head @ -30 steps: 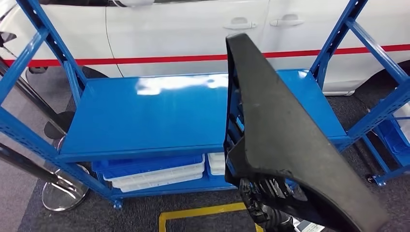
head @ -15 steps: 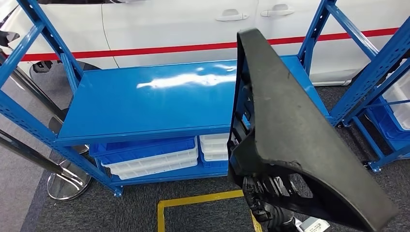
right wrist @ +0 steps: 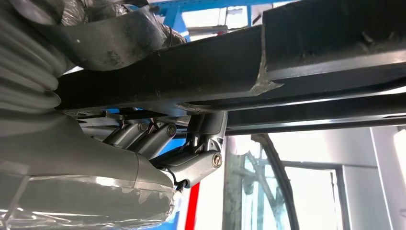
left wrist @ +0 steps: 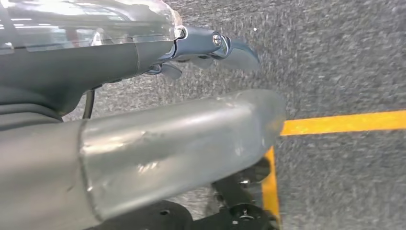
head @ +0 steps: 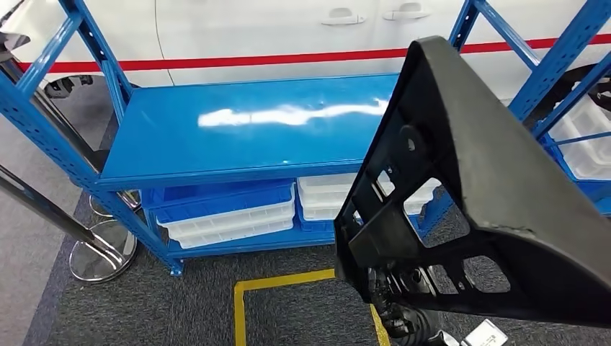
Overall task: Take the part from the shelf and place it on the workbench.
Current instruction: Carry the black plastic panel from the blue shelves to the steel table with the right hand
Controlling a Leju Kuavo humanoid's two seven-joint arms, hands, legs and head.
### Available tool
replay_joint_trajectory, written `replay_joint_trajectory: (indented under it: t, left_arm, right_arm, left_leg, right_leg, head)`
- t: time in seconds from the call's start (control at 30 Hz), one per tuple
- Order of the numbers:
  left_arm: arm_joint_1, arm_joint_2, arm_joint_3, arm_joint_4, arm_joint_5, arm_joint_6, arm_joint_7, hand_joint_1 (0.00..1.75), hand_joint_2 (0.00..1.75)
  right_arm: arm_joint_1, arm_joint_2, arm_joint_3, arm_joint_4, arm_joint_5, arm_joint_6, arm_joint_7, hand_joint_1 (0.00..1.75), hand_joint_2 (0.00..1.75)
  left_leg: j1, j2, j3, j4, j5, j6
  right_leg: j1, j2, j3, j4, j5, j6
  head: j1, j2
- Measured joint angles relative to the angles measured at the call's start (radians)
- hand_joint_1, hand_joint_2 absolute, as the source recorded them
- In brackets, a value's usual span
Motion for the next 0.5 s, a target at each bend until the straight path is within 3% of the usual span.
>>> replay_joint_trajectory:
  t: [0.03, 0.07, 0.13, 0.17, 0.23, 0.27, 0.33, 0.37, 0.4, 0.47, 0.5]
  left_arm:
    - [0.0, 0.0, 0.0, 0.0, 0.0, -0.001, 0.0, 0.0, 0.0]
    - [-0.001, 0.0, 0.0, 0.0, 0.0, -0.001, 0.0, 0.0, 0.0]
    - [-0.002, 0.0, 0.0, 0.0, 0.0, -0.002, 0.0, 0.0, 0.0]
    - [-0.002, 0.0, 0.0, 0.0, 0.0, -0.002, 0.0, 0.0, 0.0]
    - [-0.003, 0.0, 0.0, 0.0, 0.0, -0.002, 0.001, 0.0, 0.0]
    - [-0.003, 0.0, 0.0, 0.0, 0.001, -0.002, 0.001, 0.0, 0.0]
    - [-0.004, 0.001, 0.0, 0.0, 0.001, -0.002, 0.002, 0.0, 0.0]
    - [-0.003, 0.001, 0.0, 0.0, 0.001, -0.002, 0.001, 0.0, 0.0]
    - [-0.002, 0.001, 0.001, 0.0, 0.001, -0.002, 0.001, 0.0, 0.0]
    - [0.001, 0.002, 0.002, 0.0, 0.002, -0.003, 0.001, 0.0, 0.0]
    - [0.002, 0.002, 0.003, 0.0, 0.003, -0.004, 0.002, 0.0, 0.0]
  right_arm:
    - [0.0, 0.0, -0.004, 0.0, 0.002, 0.001, 0.001, 1.75, 1.75]
    - [0.001, 0.0, -0.007, 0.0, 0.005, 0.003, 0.003, 1.75, 1.75]
    - [0.0, 0.001, -0.013, 0.0, 0.011, 0.006, 0.007, 1.75, 1.75]
    - [-0.001, 0.003, -0.015, 0.0, 0.013, 0.008, 0.009, 1.75, 1.75]
    - [-0.002, 0.009, -0.018, 0.0, 0.015, 0.012, 0.014, 1.75, 1.75]
    - [-0.002, 0.012, -0.021, 0.0, 0.015, 0.014, 0.015, 1.75, 1.75]
    - [0.0, 0.017, -0.029, 0.0, 0.015, 0.014, 0.017, 1.75, 1.75]
    - [0.001, 0.019, -0.032, 0.0, 0.016, 0.014, 0.018, 1.75, 1.75]
    - [0.002, 0.021, -0.035, 0.0, 0.016, 0.013, 0.019, 1.75, 1.75]
    - [0.002, 0.024, -0.039, 0.0, 0.017, 0.012, 0.021, 1.75, 1.75]
    - [0.003, 0.025, -0.042, 0.0, 0.018, 0.011, 0.023, 1.75, 1.75]
  left_leg:
    - [0.0, 0.009, -0.013, 0.003, 0.009, -0.001]
    - [0.0, 0.018, -0.028, 0.008, 0.018, -0.003]
    - [0.0, 0.035, -0.056, 0.025, 0.03, -0.01]
    - [-0.001, 0.042, -0.069, 0.035, 0.034, -0.014]
    - [-0.004, 0.056, -0.082, 0.052, 0.041, -0.024]
    - [-0.004, 0.066, -0.085, 0.055, 0.047, -0.03]
    - [-0.001, 0.072, -0.089, 0.058, 0.052, -0.045]
    - [0.002, 0.053, -0.095, 0.07, 0.034, -0.052]
    - [0.005, 0.024, -0.106, 0.1, -0.005, -0.059]
    - [0.006, -0.031, -0.133, 0.212, -0.112, -0.064]
    - [0.006, -0.041, -0.142, 0.273, -0.148, -0.063]
  right_leg:
    - [-0.002, 0.0, -0.001, 0.042, 0.0, 0.004]
    - [-0.005, -0.002, 0.011, 0.056, 0.024, 0.007]
    - [-0.01, -0.02, 0.087, -0.019, 0.083, 0.011]
    - [-0.009, -0.04, 0.141, -0.093, 0.088, 0.011]
    - [-0.002, -0.071, 0.217, -0.212, 0.062, 0.0]
    - [0.002, -0.072, 0.227, -0.238, 0.051, -0.01]
    - [0.004, -0.055, 0.212, -0.245, 0.063, -0.031]
    - [0.003, -0.046, 0.201, -0.246, 0.075, -0.042]
    - [0.002, -0.037, 0.187, -0.247, 0.088, -0.051]
    - [0.002, -0.014, 0.154, -0.247, 0.115, -0.061]
    - [0.005, -0.001, 0.137, -0.245, 0.128, -0.063]
  head:
    - [0.0, 0.0]
    - [0.0, 0.0]
    - [0.0, 0.0]
    - [0.0, 0.0]
    - [0.0, 0.0]
    - [0.0, 0.0]
    - [0.0, 0.0]
    - [0.0, 0.0]
    - [-0.001, 0.0]
    - [-0.001, 0.0]
    - [-0.001, 0.0]
